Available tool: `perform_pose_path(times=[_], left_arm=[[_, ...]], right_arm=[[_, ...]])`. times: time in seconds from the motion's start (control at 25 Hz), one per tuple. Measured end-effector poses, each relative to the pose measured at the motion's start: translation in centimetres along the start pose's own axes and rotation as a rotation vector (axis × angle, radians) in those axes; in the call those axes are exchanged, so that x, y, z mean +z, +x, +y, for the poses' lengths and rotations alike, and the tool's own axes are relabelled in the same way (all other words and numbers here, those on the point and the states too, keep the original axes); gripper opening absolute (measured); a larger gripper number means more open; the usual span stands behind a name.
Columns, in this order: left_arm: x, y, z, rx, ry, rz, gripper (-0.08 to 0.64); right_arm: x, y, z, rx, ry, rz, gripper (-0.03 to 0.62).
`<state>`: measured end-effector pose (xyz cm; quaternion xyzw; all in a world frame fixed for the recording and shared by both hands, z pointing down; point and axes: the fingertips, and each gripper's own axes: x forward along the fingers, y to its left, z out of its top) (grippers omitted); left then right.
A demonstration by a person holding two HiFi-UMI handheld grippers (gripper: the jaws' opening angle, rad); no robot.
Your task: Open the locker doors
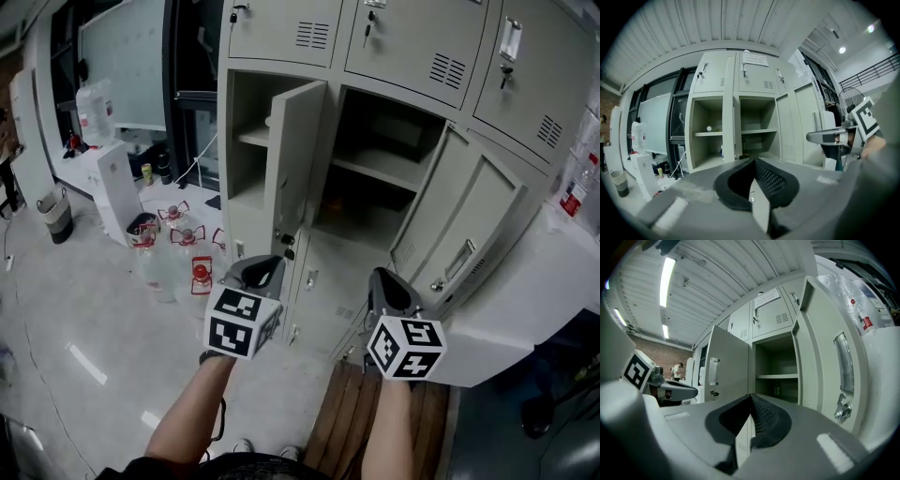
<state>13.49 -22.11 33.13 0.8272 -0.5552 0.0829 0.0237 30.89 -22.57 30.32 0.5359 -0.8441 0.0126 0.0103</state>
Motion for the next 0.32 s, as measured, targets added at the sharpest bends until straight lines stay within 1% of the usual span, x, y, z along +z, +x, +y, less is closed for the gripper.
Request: perform_pose_path(times=[0.12,0.32], left_arm=[[0.27,0.22,0.12,0.002,0.001,-0.006,0.003],[0.63,0.52,-0.53,-0.016,-0.012,0.002,0.003]], right_arm=[[-0.01,0.00,-0.15,-0.003,0.002,0.001,0.002],[-0.12,-0.17,-0.55,-0.007,0.004,0.003,0.002]])
